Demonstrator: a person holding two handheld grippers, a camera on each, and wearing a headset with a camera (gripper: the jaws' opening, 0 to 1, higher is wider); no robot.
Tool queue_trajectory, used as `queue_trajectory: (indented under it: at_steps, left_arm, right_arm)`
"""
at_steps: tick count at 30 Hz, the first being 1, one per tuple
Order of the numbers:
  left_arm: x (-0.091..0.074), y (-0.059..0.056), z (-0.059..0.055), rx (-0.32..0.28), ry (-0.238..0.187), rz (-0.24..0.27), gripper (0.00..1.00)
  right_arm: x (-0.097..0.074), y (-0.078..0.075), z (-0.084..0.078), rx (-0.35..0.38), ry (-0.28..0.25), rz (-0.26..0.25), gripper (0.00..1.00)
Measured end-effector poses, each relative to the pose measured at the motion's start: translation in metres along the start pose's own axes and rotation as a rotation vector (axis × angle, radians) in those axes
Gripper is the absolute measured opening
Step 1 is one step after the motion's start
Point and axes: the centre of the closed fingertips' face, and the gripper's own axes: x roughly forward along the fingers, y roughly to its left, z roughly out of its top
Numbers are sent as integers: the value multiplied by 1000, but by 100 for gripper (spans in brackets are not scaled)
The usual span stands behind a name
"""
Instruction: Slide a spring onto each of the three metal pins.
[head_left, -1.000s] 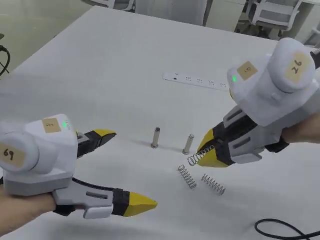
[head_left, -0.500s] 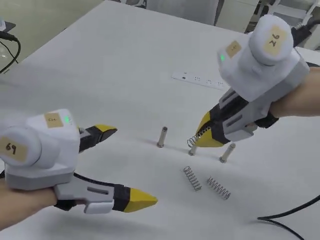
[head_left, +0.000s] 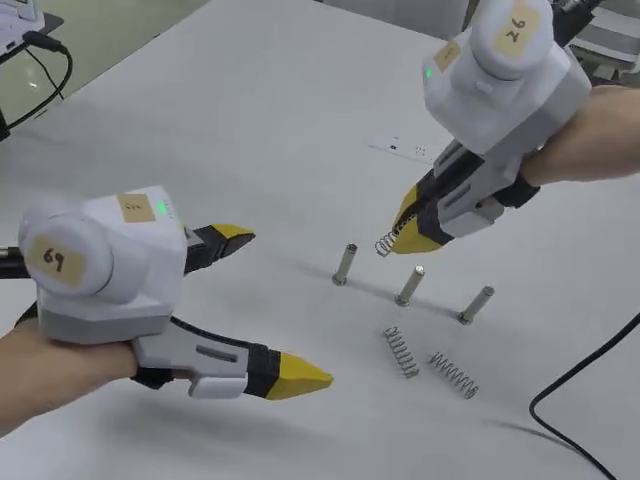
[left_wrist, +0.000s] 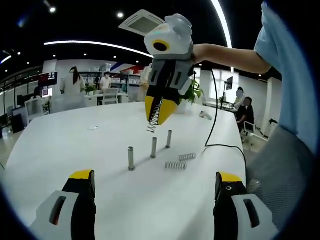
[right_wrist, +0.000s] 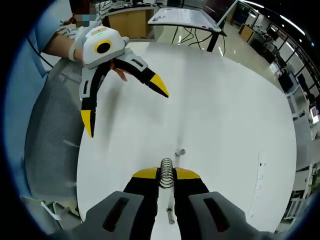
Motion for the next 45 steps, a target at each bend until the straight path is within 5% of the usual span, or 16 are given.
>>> queue_trajectory:
  at_steps: [14, 45]
  left_arm:
    - [-2, 7, 5, 1, -13, 19, 97]
    - [-3, 13, 5, 2, -12, 26, 95]
  right_arm:
    - [15, -16, -1, -54, 78, 6, 8]
    - [44, -25, 2, -113, 172, 62, 8]
